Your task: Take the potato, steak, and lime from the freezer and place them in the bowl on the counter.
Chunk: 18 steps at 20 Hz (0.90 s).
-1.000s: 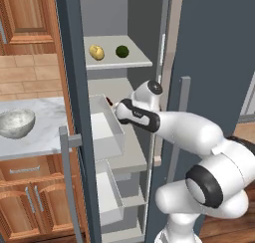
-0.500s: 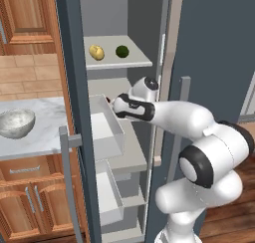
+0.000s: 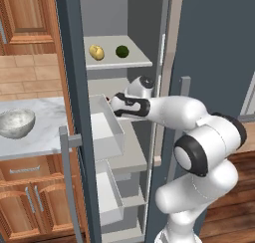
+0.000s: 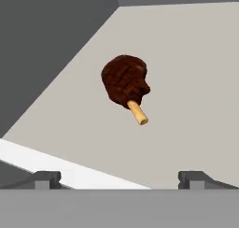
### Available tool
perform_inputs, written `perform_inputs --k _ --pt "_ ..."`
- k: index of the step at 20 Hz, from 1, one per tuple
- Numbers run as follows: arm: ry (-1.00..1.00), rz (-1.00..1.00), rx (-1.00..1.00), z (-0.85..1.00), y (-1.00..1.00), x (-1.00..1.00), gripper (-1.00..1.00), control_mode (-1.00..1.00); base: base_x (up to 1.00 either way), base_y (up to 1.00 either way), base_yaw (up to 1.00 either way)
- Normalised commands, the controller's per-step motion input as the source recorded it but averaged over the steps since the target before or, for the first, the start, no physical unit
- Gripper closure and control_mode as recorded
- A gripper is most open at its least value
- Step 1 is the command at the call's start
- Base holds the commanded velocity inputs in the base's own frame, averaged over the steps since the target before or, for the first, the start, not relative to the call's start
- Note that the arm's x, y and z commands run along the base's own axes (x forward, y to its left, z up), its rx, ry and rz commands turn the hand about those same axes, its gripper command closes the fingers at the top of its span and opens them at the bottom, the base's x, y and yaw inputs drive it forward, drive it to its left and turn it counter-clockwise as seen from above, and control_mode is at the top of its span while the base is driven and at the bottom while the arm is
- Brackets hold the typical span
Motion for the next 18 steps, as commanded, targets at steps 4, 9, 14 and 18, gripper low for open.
perform_inputs --k 4,9,14,18 --pt "0.03 0.00 0.00 -0.12 0.14 0.00 -1.00 -1.00 0.00 0.00 0.00" --pt "0.01 0.00 0.00 -0.02 0.08 0.03 -1.00 -1.00 0.00 0.00 0.00" --pt "0.00 0.00 0.00 0.00 0.01 0.22 -1.00 -1.00 0.00 0.00 0.00" --pt "0.00 0.00 0.00 -0.04 0.00 0.30 -1.00 -1.00 0.00 0.00 0.00"
